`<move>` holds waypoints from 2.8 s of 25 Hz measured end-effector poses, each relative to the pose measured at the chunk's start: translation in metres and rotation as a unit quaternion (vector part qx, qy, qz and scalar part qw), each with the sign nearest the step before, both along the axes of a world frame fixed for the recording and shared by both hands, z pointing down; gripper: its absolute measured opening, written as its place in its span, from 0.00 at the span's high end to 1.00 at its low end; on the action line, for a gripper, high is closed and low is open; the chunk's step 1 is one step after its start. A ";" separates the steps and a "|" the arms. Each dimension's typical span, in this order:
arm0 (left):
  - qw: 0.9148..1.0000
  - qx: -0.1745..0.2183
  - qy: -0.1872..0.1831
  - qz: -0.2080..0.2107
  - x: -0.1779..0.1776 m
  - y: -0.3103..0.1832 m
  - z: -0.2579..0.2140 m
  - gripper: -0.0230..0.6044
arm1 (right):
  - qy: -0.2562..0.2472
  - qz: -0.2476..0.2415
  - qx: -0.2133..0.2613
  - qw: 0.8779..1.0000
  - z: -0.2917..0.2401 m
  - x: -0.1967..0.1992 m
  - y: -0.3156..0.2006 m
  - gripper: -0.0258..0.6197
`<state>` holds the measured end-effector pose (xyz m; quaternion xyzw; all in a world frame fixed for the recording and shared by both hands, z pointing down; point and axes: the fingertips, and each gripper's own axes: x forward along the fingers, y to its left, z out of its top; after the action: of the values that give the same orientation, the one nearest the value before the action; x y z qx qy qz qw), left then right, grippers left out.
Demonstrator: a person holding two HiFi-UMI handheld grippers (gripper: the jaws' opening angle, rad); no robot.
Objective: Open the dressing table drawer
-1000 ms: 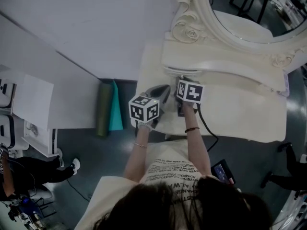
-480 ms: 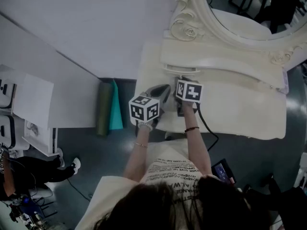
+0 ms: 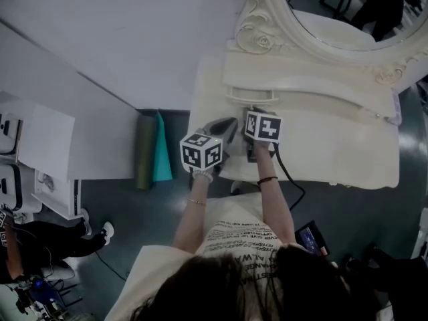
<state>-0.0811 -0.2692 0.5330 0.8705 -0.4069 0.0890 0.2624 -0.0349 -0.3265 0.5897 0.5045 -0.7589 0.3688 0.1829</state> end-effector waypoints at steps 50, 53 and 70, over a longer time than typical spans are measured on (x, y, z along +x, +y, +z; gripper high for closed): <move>1.000 -0.009 0.005 0.020 0.010 0.022 0.007 0.97 | 0.004 -0.001 0.004 1.000 -0.002 0.003 0.027 0.80; 1.000 -0.008 0.005 0.021 0.009 0.023 0.007 0.97 | 0.005 0.000 0.003 1.000 -0.002 0.003 0.028 0.80; 1.000 -0.005 0.003 0.021 0.003 0.034 0.006 0.97 | 0.008 0.008 0.009 1.000 -0.002 0.002 0.036 0.80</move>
<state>-0.0781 -0.2354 0.5389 0.8777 -0.3874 0.0935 0.2661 -0.0325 -0.2904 0.5873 0.5155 -0.7567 0.3590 0.1812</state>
